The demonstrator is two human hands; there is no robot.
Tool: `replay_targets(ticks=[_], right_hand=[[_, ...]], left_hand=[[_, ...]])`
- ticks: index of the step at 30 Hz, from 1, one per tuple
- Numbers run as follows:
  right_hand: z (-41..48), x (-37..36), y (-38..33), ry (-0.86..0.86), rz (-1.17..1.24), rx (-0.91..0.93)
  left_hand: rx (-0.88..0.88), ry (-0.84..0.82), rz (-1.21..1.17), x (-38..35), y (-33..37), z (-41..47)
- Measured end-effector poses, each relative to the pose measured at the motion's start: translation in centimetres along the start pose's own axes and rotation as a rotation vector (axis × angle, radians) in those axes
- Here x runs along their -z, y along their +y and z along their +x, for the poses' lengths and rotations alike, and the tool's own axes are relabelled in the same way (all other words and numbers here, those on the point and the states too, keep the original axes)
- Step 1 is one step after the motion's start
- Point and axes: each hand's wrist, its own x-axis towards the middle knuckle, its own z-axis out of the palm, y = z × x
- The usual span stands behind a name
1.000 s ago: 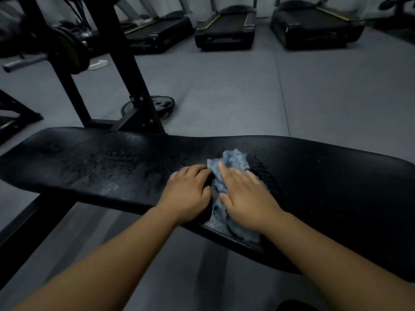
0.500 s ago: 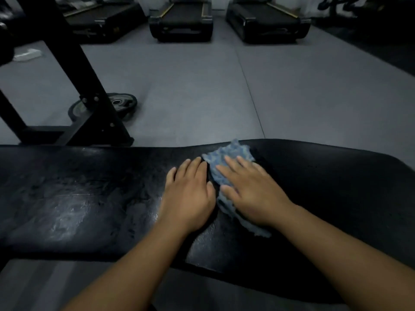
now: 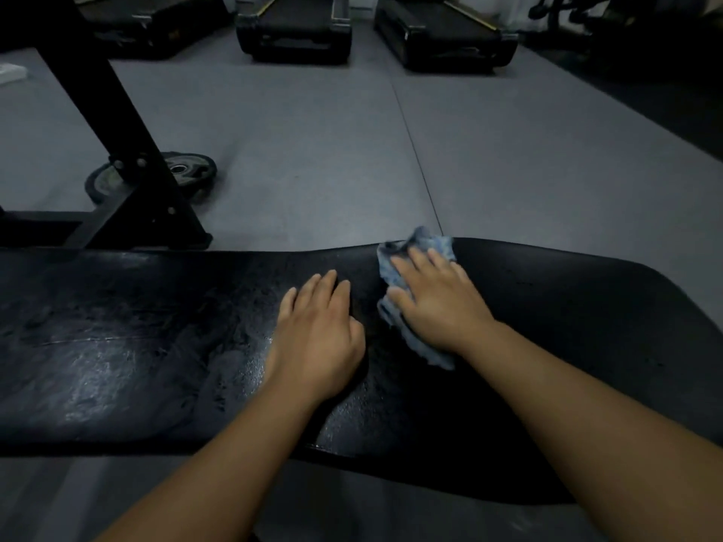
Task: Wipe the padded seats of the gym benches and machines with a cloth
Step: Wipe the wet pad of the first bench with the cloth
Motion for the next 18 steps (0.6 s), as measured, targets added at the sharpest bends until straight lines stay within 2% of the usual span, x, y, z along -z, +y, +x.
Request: replay_targets(ticks=[2,3,7,11,14,18], right_hand=[[0.2,-0.3,-1.9,-0.007,0.000,-0.068],[-0.7,-0.6,-3.0,0.007,-0.007,-0.043],[-10.7,-0.5,-2.8,-0.048,0.062,0.220],[-11.8,0.0,2.0,-0.023,0.026,0.095],[-9.6,-0.5,0.2,0.005,0.016,-0.045],[-14.5,-0.8,-0.1,0.010,0.011,0.117]], left_hand=[[-0.011,0.002,0.021,0.0,-0.2,-0.1],[-0.012,0.001,0.028,0.0,-0.2,-0.2],[-0.051,-0.026,0.024,0.3,-0.1,-0.6],[-0.051,-0.075,0.034,0.2,0.8,-1.5],[-0.061,-0.088,0.016,-0.1,4.0,-3.3],[-0.061,-0.035,-0.010,-1.0,6.2,-5.4]])
